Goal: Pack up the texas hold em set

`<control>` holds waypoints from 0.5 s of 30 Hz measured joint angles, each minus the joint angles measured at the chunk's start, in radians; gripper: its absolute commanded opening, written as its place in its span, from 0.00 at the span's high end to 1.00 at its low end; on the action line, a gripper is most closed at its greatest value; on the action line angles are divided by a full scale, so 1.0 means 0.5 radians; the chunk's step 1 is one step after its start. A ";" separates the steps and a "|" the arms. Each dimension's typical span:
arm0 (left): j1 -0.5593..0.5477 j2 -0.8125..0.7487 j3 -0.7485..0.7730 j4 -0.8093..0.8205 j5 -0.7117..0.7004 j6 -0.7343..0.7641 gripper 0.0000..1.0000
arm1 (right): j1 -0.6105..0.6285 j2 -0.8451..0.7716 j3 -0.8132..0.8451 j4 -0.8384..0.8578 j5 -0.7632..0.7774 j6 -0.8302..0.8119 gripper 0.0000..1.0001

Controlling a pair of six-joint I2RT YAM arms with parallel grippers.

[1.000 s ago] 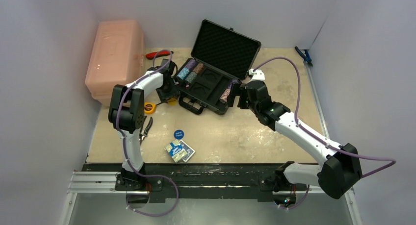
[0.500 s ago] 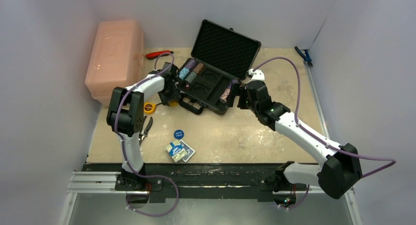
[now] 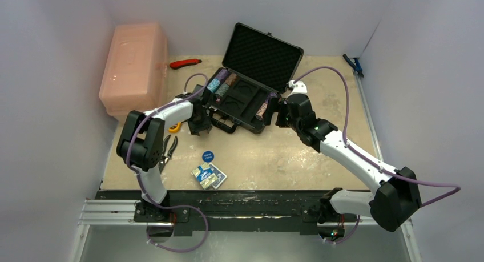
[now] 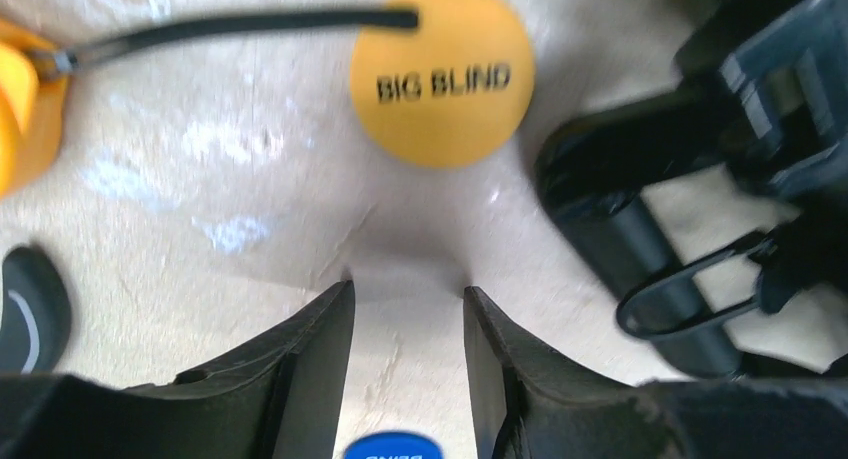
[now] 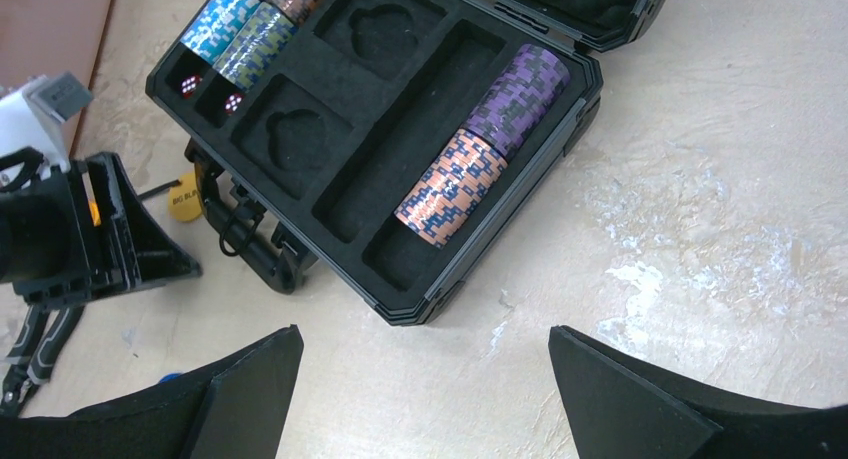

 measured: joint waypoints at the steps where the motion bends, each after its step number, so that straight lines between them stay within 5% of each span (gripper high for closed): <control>1: -0.009 -0.031 -0.037 -0.002 -0.005 0.001 0.55 | 0.000 -0.001 0.000 0.000 -0.003 0.000 0.01; 8: -0.029 -0.099 -0.019 -0.103 -0.082 0.064 0.58 | 0.000 0.006 0.000 0.002 -0.008 0.000 0.01; 15: 0.069 0.089 0.519 -0.176 -0.103 0.200 0.77 | 0.000 0.025 0.000 0.002 -0.007 0.000 0.01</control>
